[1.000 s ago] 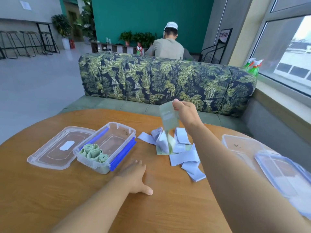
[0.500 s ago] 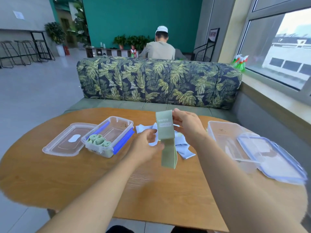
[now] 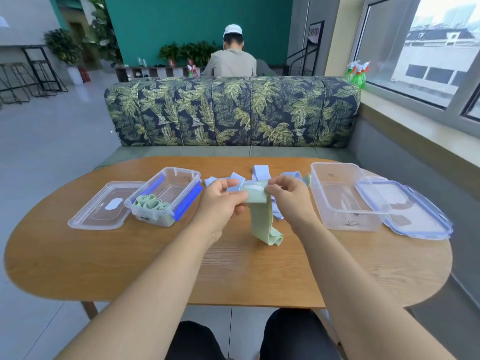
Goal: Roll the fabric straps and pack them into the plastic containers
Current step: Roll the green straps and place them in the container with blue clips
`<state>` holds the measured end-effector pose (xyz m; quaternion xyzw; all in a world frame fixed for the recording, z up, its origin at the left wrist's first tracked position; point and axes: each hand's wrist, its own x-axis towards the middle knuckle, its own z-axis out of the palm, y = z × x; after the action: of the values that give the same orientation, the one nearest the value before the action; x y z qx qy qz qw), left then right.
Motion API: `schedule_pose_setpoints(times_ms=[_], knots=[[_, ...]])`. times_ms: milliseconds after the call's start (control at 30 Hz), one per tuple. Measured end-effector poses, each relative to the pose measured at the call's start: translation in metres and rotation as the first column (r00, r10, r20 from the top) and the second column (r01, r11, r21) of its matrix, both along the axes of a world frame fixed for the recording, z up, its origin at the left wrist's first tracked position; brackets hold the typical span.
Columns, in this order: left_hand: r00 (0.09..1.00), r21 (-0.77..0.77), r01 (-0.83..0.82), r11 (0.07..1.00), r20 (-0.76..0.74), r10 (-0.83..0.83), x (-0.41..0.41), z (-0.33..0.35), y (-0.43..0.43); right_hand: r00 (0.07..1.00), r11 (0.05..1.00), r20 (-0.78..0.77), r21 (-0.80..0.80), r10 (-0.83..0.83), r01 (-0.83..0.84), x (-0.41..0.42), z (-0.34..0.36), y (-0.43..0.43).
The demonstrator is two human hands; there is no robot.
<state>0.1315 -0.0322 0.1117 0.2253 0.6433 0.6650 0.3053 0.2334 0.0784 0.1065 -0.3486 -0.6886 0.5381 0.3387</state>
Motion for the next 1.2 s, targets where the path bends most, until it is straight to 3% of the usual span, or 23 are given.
schedule_pose_setpoints(times_ms=[100, 200, 333, 433, 500, 600, 733, 833, 1067, 1200], knots=[[1.0, 0.035, -0.023, 0.999, 0.01, 0.022, 0.002, 0.009, 0.002, 0.995, 0.991, -0.101, 0.128, -0.013, 0.026, 0.005, 0.006, -0.007], [0.999, 0.065, -0.025, 0.998, 0.033, 0.023, 0.005, 0.018, 0.004, 0.982, 0.982, -0.168, 0.179, 0.09, -0.06, 0.013, 0.014, -0.014], [0.998, 0.135, 0.013, 0.991, 0.063, -0.022, 0.013, 0.035, 0.004, 0.971, 0.895, -0.006, 0.39, 0.237, -0.216, 0.013, 0.02, -0.017], [0.999, 0.18, 0.015, 0.984, 0.049, -0.024, 0.015, 0.044, 0.001, 0.985, 0.843, -0.008, 0.518, 0.174, -0.144, 0.008, 0.026, -0.018], [0.998, 0.124, 0.003, 0.992, -0.06, 0.004, 0.011, 0.047, -0.002, 0.986, 0.831, -0.015, 0.541, 0.164, -0.13, 0.005, 0.031, -0.016], [0.984, 0.068, 0.041, 0.997, -0.174, -0.028, 0.008, 0.047, -0.007, 0.977, 0.872, -0.075, 0.468, 0.198, -0.141, 0.001, 0.045, -0.014], [0.96, 0.075, 0.257, 0.964, -0.136, -0.245, 0.01, 0.031, -0.011, 0.94, 0.932, -0.231, 0.319, 0.253, -0.172, -0.006, 0.07, -0.009], [0.941, -0.019, 0.324, 0.946, -0.091, -0.325, 0.01, 0.011, -0.012, 0.938, 0.964, -0.287, 0.23, 0.195, -0.13, -0.017, 0.078, 0.002], [0.894, -0.302, 0.444, 0.844, 0.089, -0.439, 0.001, -0.043, -0.009, 0.995, 0.994, -0.07, 0.087, 0.068, -0.062, -0.055, 0.036, 0.047], [0.876, -0.362, 0.482, 0.798, 0.17, -0.452, -0.009, -0.064, 0.0, 1.0, 0.999, -0.001, -0.037, 0.023, -0.023, -0.077, -0.006, 0.075]])
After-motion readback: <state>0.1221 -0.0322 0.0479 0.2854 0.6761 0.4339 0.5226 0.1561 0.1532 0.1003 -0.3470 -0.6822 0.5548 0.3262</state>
